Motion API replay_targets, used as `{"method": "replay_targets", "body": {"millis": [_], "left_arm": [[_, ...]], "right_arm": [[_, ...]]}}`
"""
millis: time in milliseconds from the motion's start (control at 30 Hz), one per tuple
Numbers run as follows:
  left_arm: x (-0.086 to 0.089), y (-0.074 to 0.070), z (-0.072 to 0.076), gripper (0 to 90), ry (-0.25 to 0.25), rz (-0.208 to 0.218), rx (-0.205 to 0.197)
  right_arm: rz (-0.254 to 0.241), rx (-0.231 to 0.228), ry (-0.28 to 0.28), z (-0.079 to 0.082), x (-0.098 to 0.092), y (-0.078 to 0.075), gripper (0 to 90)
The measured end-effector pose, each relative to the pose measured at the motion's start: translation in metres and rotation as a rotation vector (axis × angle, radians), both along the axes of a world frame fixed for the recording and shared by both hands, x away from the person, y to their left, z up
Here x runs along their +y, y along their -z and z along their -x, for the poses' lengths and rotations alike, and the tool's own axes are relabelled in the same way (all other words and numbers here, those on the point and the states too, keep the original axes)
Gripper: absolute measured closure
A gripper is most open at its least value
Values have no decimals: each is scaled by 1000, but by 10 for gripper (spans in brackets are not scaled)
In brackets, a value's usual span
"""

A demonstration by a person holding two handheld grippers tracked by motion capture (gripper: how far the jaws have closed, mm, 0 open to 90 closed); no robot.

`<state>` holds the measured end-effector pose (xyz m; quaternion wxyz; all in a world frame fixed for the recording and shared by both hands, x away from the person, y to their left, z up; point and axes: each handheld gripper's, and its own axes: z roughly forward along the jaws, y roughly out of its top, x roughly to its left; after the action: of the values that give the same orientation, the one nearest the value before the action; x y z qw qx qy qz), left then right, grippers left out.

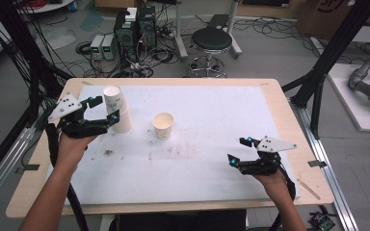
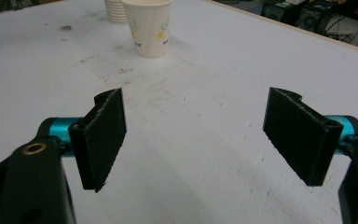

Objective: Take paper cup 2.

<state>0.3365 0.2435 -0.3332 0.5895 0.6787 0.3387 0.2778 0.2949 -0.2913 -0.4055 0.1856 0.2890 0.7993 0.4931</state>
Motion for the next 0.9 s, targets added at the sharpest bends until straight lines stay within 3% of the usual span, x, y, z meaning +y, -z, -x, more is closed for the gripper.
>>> {"method": "replay_targets", "body": {"millis": [267, 433, 900], "left_arm": [[2, -16, -28, 169, -110, -43, 37], [3, -16, -44, 169, -126, -62, 80], [3, 2, -77, 170, -154, -88, 201]], "right_arm": [[-2, -2, 11, 0, -2, 0, 216], [-10, -10, 13, 1, -2, -2, 216], [-4, 3, 7, -1, -1, 1, 217]]}}
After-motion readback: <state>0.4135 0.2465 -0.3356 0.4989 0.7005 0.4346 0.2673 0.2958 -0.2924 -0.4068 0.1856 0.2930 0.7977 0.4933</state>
